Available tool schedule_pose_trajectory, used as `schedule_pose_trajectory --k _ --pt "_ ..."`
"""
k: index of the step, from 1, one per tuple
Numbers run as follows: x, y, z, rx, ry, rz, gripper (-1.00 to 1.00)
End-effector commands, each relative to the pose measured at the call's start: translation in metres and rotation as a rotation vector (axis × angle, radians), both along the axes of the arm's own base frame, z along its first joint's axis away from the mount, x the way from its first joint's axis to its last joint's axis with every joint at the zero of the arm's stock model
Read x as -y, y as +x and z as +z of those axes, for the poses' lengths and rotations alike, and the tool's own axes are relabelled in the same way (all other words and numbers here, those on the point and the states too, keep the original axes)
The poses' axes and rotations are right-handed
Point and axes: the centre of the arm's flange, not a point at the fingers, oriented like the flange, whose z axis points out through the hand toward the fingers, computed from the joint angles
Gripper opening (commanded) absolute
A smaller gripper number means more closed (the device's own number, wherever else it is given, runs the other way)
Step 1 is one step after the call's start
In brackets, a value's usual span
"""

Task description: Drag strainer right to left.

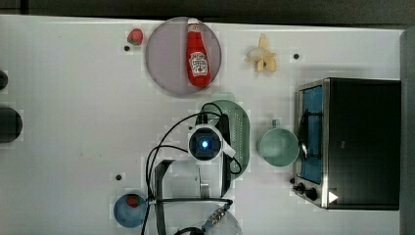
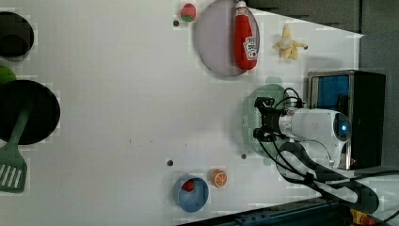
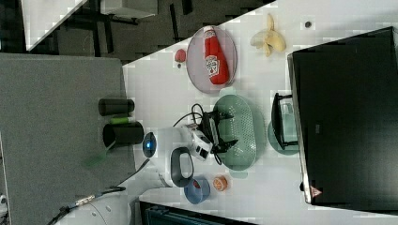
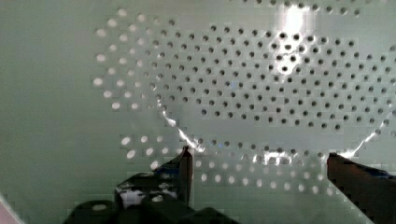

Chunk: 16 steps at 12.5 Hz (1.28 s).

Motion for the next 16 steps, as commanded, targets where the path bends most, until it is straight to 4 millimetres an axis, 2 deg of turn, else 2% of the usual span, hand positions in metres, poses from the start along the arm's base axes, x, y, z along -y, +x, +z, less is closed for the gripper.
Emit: schedule_pose_trajectory --k 1,8,16 --pt "-0.040 -0.001 0.005 -0.002 0.011 -0.050 1.00" --pt "-0.098 -0.001 0.000 -0.037 0.008 0.032 1.00" --pt "-0.172 0.009 0.003 -0.088 0.026 -0.075 1.00"
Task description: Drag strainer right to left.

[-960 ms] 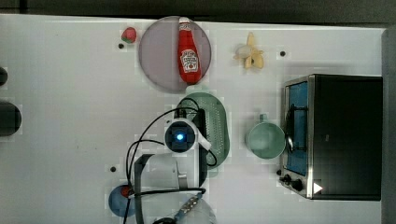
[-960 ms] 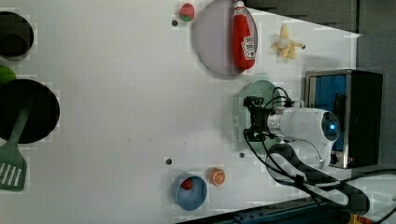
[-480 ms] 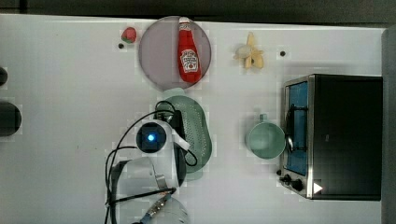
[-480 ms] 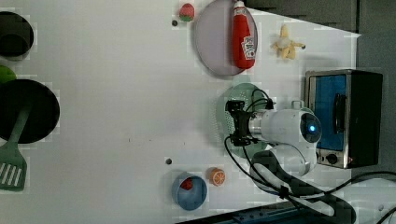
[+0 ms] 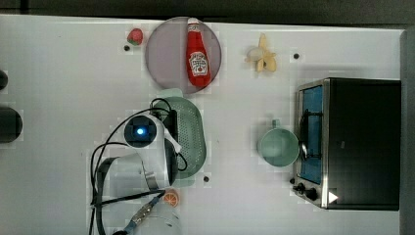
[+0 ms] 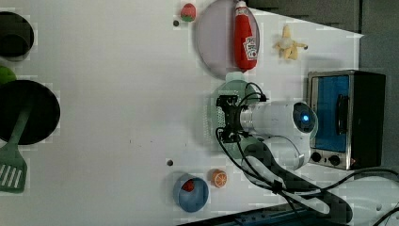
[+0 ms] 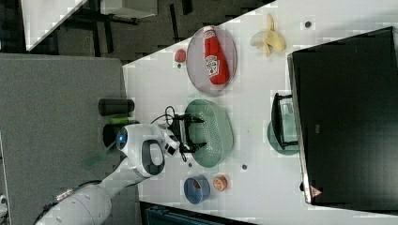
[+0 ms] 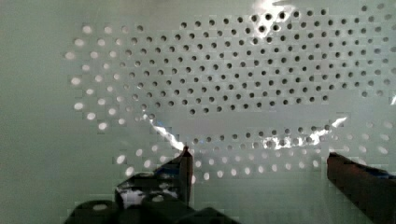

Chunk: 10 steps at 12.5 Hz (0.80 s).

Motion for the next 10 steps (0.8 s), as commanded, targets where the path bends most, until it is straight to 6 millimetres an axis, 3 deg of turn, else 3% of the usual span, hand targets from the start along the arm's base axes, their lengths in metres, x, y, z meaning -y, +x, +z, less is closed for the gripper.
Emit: schedule_pose_trajectory --k 1,10 --pt "-0.035 -0.002 0.001 -0.003 -0.007 -0.035 1.00" --pt "-0.117 -0.003 0.001 -0.016 0.021 -0.035 1.00"
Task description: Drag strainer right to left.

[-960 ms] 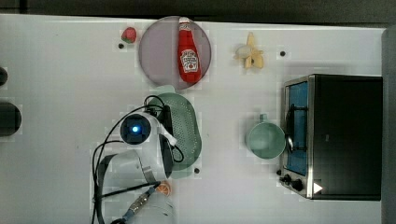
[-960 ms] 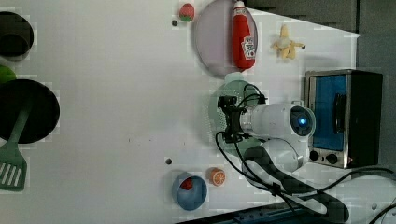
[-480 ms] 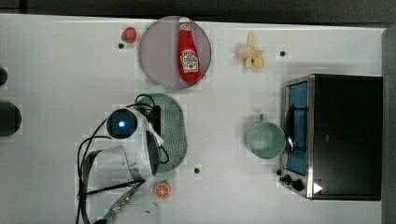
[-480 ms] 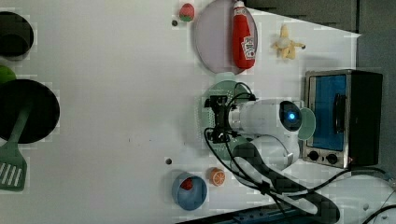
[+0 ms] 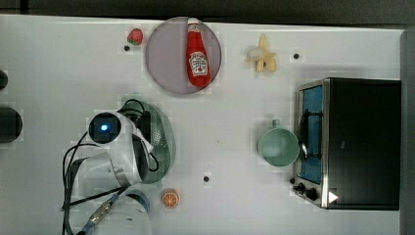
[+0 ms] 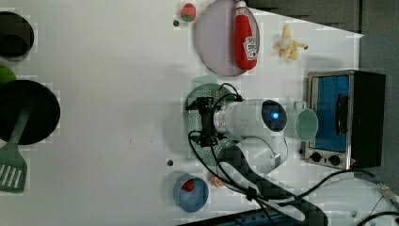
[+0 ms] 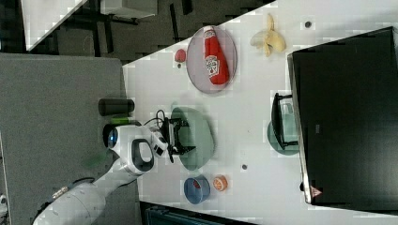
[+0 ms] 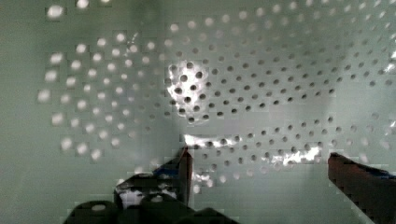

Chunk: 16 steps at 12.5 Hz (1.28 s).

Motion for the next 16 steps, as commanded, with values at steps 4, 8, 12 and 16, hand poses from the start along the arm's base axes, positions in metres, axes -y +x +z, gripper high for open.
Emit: schedule_pose_trajectory --k 4,8,12,16 --pt "-0.080 0.002 0.011 0.033 0.032 -0.076 1.00" --pt "-0.115 0.005 0.009 0.034 0.040 -0.076 1.00" --pt "-0.140 0.006 0.009 0.034 0.045 -0.103 1.00" --pt "-0.158 0.004 0.008 0.029 0.068 -0.111 1.00"
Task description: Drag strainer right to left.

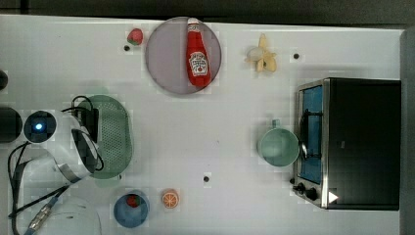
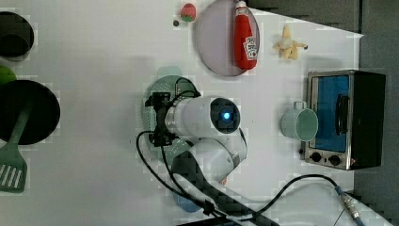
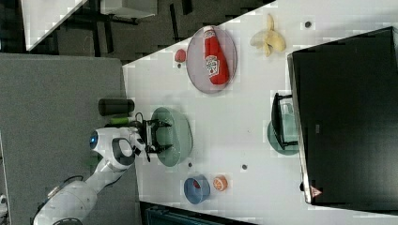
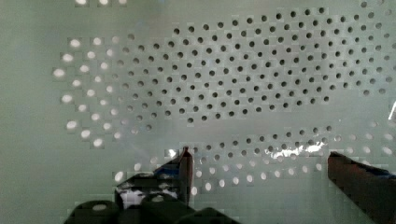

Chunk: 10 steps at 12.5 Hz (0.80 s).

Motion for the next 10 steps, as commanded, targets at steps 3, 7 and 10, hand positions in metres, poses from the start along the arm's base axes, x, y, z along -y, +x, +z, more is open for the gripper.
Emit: schedule_pose_trajectory --k 3,7,10 --pt "-0.029 -0.004 0.004 0.003 0.032 -0.039 1.00" --pt "-0.043 -0.003 0.002 0.007 0.051 -0.049 1.00" --pt "-0.044 0.004 0.010 0.026 0.055 -0.041 1.00"
